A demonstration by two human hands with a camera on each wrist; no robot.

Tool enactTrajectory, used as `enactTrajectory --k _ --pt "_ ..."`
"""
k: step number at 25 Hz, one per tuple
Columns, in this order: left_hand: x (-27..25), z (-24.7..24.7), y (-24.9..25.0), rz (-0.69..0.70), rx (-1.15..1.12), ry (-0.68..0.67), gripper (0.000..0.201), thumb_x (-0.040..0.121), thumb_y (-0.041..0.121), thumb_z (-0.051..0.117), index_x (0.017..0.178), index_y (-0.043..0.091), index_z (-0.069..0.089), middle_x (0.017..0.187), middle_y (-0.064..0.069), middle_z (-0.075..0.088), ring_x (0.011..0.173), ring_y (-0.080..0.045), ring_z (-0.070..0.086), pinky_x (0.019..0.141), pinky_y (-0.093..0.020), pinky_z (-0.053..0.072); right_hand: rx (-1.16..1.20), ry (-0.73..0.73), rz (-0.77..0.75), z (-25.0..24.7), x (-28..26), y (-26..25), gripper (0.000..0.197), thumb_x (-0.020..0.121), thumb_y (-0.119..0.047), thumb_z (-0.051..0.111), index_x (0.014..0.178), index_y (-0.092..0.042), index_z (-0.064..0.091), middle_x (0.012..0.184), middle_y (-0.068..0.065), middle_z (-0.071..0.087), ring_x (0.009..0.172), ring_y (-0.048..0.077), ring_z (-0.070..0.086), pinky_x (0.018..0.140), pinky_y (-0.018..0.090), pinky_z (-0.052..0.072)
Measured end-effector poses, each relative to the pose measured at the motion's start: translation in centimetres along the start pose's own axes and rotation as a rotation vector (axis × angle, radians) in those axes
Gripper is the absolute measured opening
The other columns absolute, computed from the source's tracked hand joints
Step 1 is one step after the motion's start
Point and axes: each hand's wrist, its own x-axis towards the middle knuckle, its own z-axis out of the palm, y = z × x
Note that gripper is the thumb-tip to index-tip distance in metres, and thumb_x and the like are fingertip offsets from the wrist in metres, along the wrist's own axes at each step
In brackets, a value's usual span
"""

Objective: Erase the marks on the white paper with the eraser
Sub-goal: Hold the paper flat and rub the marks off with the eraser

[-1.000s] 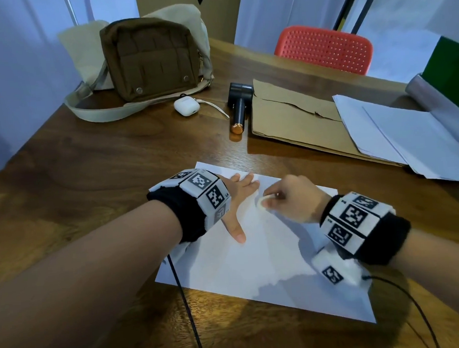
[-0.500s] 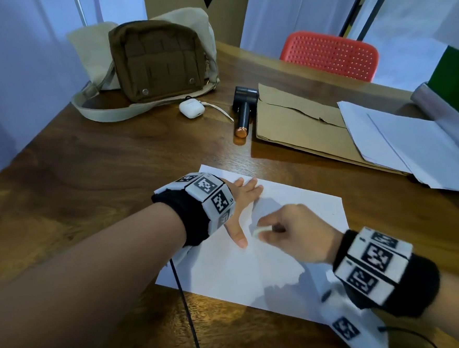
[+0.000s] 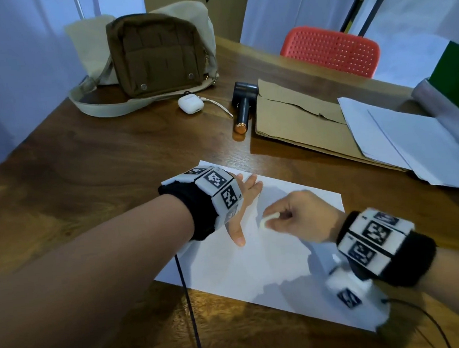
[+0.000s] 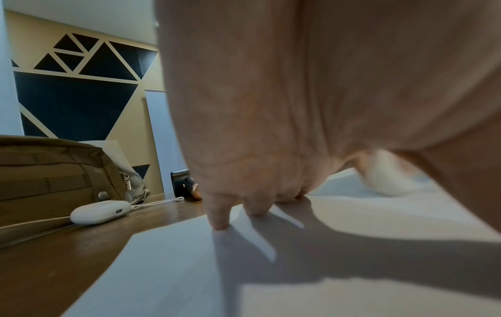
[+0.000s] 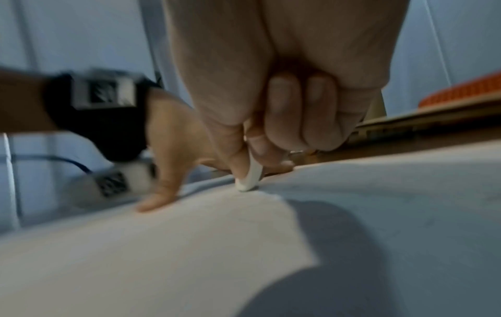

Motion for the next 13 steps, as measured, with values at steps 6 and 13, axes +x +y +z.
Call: enactTrajectory --k 6,13 --pt "-0.4 -0.4 0.1 -0.023 0.032 -0.073 0.138 0.063 0.059 0.075 0.145 0.017 -0.027 0.154 -0.007 -0.029 0.144 -0.03 -0.021 0.118 -0.05 -0.003 0.109 -0.116 -0.052 0.8 -0.9 -0.1 0.021 0.085 -0.019 0.06 0.102 -0.017 0.074 0.068 -0.01 0.063 0.051 -0.009 0.053 0.054 0.002 0.035" --pt "-1.4 -1.3 0.6 -0.015 0.01 -0.082 0.132 0.069 0.053 0.075 0.146 0.016 -0.026 0.154 -0.007 -0.029 0.144 -0.029 -0.021 0.117 -0.046 -0.002 0.125 0.007 -0.025 0.2 1.0 0.8 0.018 0.087 -0.019 0.059 0.097 -0.015 0.074 0.073 -0.007 0.069 0.052 -0.01 0.051 0.055 0.001 0.035"
